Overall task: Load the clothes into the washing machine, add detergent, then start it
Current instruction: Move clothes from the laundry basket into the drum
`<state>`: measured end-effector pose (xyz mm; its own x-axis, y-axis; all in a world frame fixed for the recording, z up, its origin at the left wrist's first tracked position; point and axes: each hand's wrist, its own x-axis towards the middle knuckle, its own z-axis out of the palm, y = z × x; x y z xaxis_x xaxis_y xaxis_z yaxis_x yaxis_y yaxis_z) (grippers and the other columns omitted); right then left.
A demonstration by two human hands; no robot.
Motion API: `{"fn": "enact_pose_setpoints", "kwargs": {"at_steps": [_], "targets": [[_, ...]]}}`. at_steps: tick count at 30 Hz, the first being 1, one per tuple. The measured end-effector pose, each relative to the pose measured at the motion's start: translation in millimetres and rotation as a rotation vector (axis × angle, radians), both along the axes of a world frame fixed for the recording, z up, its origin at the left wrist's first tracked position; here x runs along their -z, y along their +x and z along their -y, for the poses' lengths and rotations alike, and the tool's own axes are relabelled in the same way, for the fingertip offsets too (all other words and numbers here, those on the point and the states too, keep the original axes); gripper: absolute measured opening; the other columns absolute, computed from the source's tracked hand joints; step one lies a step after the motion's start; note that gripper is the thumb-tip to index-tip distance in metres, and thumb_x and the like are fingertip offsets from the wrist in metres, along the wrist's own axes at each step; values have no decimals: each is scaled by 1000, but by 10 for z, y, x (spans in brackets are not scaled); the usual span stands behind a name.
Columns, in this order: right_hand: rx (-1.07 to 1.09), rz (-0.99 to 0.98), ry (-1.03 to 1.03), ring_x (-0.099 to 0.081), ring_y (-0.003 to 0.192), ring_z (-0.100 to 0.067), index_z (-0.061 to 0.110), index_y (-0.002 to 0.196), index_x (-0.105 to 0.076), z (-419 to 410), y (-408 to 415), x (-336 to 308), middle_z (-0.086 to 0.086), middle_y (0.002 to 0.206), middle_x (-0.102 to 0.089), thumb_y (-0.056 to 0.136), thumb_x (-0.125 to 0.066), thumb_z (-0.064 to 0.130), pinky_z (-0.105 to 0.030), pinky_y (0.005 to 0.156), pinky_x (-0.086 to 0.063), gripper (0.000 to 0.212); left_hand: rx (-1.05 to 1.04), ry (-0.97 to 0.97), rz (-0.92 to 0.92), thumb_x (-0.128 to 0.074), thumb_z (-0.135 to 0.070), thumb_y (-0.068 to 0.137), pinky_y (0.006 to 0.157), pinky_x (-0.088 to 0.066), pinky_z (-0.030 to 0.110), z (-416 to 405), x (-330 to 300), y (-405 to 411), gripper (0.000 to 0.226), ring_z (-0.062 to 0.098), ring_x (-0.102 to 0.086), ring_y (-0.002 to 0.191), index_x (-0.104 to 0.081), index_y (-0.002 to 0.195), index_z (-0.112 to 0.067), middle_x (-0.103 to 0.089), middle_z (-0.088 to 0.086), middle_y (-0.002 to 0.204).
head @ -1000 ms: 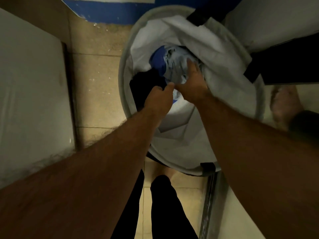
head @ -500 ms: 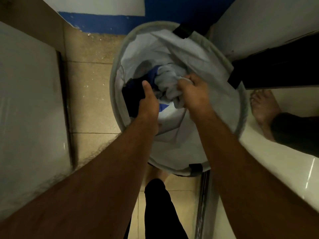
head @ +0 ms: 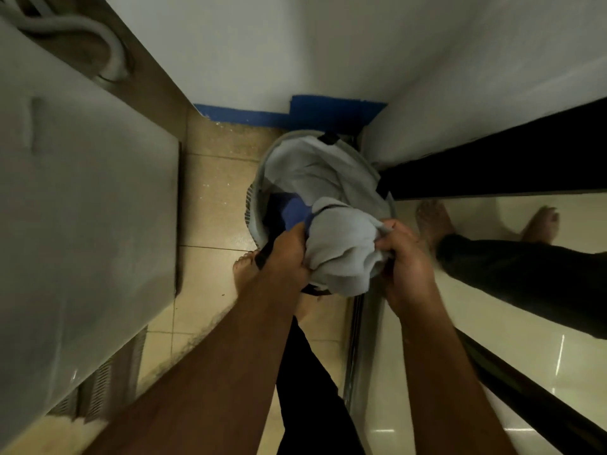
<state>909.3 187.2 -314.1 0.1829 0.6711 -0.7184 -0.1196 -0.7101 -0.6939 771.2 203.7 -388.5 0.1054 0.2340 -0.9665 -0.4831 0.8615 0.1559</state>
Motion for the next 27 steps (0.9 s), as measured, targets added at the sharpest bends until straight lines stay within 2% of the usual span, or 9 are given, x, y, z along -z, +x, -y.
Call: {"fn": "enact_pose_setpoints", "kwargs": {"at_steps": [3, 5, 7, 9, 13, 17, 20, 22, 27], "targets": [[-9, 316, -46, -60, 82, -30, 26, 77, -63, -10, 134, -300, -5, 80, -63, 92, -52, 22, -40, 73, -52, 19, 42, 90, -44, -38, -20, 102, 91, -46, 40, 55, -584, 39, 40, 35, -52, 121, -44, 139, -6, -51, 18, 138], [-39, 423, -34, -65, 89, -19, 29, 96, -66, -74, 227, -576, 2, 93, -69, 95, -52, 25, -29, 73, -52, 15, 81, 164, -102, -41, -18, 101, 89, -47, 41, 73, -977, 68, 38, 37, -53, 119, -46, 138, -8, -53, 18, 135], [-159, 530, -60, -64, 97, -19, 23, 115, -64, -154, 342, -806, -5, 110, -68, 97, -51, 26, -36, 84, -54, 23, 169, 217, -129, -46, -13, 98, 89, -50, 42, 74, -1366, 112, 34, 37, -56, 117, -51, 131, -7, -57, 18, 130], [-295, 641, -90, -60, 107, -26, 20, 127, -58, -196, 427, -1163, -11, 121, -63, 98, -50, 27, -46, 97, -50, 31, 226, 243, -159, -48, -10, 94, 88, -53, 43, 109, -1789, 138, 30, 35, -61, 111, -55, 123, -8, -62, 18, 123], [-478, 822, -24, -55, 121, -28, 20, 135, -54, -324, 469, -1956, -10, 136, -57, 94, -50, 19, -38, 101, -43, 42, 248, 352, -243, -51, -7, 89, 76, -55, 39, 97, -2523, 167, 26, 27, -66, 90, -59, 114, -7, -65, 18, 113], [-484, 658, 158, -54, 123, -22, 17, 136, -56, -465, 365, -2587, -9, 137, -57, 93, -58, 19, -28, 98, -43, 44, 194, 427, -295, -54, -3, 92, 72, -50, 36, -9, -3077, 160, 22, 25, -59, 81, -58, 113, 1, -63, 16, 99], [-725, 367, 176, -50, 123, -12, 16, 148, -39, -420, 184, -2883, -3, 141, -50, 81, -79, 32, -24, 98, -43, 80, 38, 382, 16, -56, -46, 92, 86, -55, 43, -83, -3456, 132, 46, 29, -67, 96, -63, 118, -9, -68, 15, 114], [-833, 424, 210, -46, 125, -10, 20, 152, -29, -383, 119, -2941, 3, 142, -44, 71, -87, 35, -26, 100, -40, 101, 39, 446, 153, -42, -68, 88, 80, -57, 41, -110, -3601, 69, 63, 26, -69, 97, -63, 119, -17, -69, 10, 116], [-659, 697, 545, -63, 95, -19, 18, 121, -65, -448, 103, -3176, 0, 104, -68, 77, -73, 10, -20, 75, -39, 45, 262, 606, 31, -26, -73, 88, 82, -55, 42, -110, -3781, -189, 58, 21, -69, 95, -55, 118, -33, -70, -5, 110]]}}
